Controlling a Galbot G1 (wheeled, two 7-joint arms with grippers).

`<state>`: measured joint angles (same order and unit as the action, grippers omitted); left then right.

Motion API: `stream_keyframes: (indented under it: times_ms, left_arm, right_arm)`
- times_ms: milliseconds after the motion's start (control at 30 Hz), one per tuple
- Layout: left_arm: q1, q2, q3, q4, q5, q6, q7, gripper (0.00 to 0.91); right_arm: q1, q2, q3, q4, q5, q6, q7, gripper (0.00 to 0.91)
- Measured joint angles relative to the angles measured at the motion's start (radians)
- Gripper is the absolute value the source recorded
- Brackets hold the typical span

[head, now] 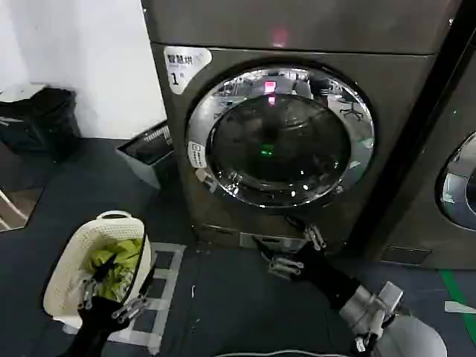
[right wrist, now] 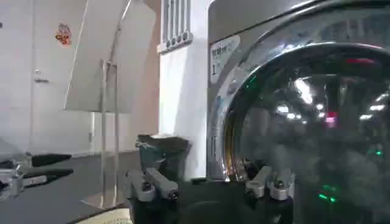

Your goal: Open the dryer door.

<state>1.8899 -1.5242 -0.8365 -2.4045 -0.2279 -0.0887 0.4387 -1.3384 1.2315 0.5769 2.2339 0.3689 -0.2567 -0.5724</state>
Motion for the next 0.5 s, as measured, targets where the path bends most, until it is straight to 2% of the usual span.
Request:
stream_keyframes:
  times_ms: [200, 300, 500]
  left_arm:
    - [0.002, 0.012, 0.013, 0.002, 0.006, -0.005, 0.022, 0.907]
    - [-0.006, 0.020, 0.013, 0.023, 0.000, -0.016, 0.032, 0.907]
    - [-0.008, 0.009, 0.008, 0.036, 0.001, -0.006, 0.019, 0.907]
  right_arm:
    - [0.179, -0.112, -0.072, -0.148, 0.165, -0.011, 0.034, 0.907]
    - [0.275, -0.144, -0.124, -0.205, 0.179, -0.014, 0.026, 0.907]
    - [0.443, -0.141, -0.256, -0.311, 0.148, -0.004, 0.058, 0.907]
